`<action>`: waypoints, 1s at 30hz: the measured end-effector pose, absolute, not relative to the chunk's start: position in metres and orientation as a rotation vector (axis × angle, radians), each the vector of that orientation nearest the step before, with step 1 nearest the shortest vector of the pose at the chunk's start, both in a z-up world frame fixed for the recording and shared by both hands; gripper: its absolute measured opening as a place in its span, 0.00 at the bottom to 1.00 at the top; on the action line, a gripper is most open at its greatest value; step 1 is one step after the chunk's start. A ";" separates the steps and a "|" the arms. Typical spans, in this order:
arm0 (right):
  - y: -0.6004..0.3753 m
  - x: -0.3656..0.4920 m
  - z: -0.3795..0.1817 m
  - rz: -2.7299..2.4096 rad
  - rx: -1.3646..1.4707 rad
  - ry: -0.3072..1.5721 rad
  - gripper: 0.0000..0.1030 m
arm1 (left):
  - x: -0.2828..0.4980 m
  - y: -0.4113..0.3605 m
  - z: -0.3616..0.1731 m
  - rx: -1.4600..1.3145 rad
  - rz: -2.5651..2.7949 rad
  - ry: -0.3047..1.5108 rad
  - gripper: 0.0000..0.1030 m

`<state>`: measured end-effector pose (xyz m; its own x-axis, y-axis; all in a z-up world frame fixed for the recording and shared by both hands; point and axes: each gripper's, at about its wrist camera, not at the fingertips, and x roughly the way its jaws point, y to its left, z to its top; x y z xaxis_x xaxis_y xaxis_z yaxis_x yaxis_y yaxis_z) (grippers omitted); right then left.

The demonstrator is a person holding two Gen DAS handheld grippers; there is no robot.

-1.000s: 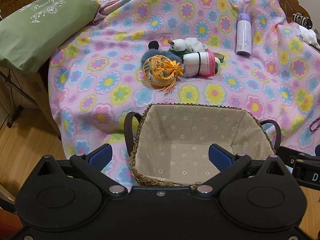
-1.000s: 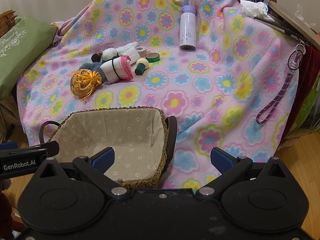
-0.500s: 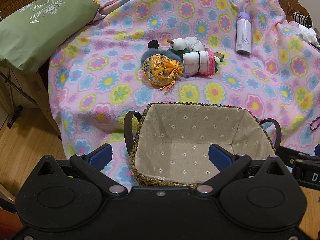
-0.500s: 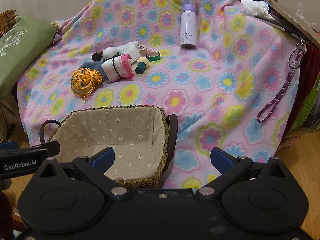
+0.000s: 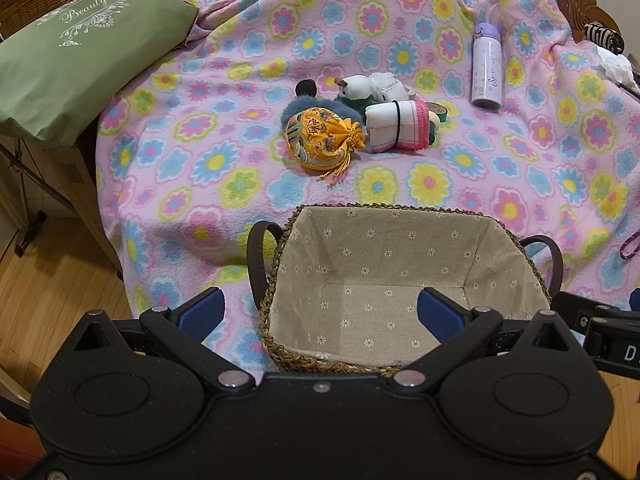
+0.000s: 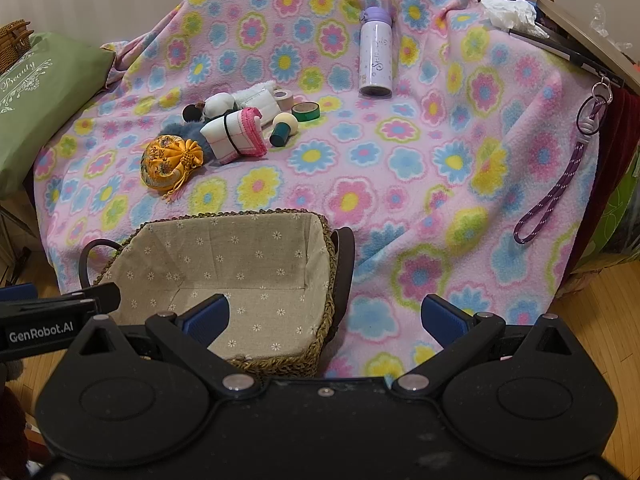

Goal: Organize soft objects

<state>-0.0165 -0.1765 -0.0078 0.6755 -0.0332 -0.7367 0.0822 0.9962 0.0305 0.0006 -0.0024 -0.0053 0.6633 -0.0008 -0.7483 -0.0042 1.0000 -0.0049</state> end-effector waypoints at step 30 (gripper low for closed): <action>-0.181 -0.008 0.000 -0.075 0.042 0.780 1.00 | 0.004 0.003 -0.004 -0.023 -0.031 0.806 0.96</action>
<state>-0.0080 -0.1808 -0.0005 0.7083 -0.0521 -0.7039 0.0834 0.9965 0.0102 0.0039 0.0031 -0.0041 0.6921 -0.0364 -0.7209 0.0191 0.9993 -0.0320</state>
